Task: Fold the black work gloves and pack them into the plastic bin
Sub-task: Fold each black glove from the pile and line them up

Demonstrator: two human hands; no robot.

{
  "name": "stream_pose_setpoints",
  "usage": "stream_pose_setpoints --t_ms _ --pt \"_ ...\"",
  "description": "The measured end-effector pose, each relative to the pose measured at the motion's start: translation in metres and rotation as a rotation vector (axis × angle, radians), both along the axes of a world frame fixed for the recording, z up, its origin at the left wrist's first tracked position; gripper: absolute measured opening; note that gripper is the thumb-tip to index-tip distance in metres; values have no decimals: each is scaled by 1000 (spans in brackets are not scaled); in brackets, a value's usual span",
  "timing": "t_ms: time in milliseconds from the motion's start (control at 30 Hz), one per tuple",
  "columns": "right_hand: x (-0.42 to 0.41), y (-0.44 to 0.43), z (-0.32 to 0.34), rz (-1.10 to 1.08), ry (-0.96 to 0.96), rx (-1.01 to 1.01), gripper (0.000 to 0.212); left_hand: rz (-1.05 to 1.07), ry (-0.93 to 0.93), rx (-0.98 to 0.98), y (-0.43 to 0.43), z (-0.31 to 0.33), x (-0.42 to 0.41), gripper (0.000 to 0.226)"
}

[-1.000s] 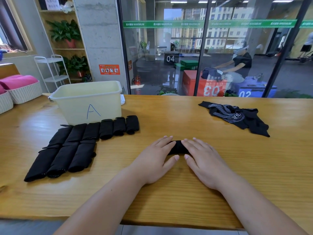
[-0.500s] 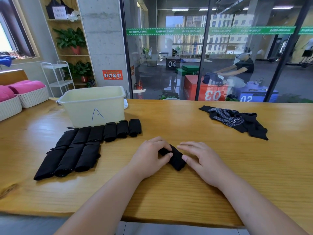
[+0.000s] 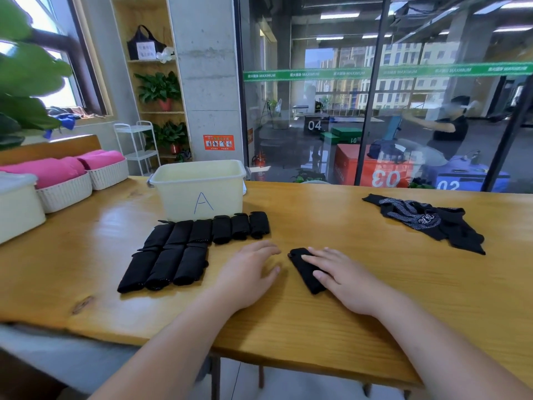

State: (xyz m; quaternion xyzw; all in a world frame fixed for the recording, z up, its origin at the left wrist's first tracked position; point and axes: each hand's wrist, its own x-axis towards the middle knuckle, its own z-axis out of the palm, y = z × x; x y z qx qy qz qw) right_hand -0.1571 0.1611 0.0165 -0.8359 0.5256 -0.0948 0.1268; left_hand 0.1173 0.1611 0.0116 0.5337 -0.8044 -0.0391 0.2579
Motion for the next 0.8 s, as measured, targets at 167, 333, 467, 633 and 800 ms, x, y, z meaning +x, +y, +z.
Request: stream_pose_setpoints --t_ms 167,333,467,633,800 --pt "43 -3 -4 -36 -9 -38 53 83 -35 6 18 2 34 49" --pt "85 -4 -6 -63 -7 -70 54 160 -80 -66 28 3 62 49" --pt "114 -3 -4 -62 11 -73 54 272 -106 -111 26 -2 85 47" --pt "146 -6 -5 -57 23 -77 55 458 -128 -114 28 -6 105 43" --pt "179 -6 -5 -46 39 -95 56 483 -46 -48 27 -16 114 47"
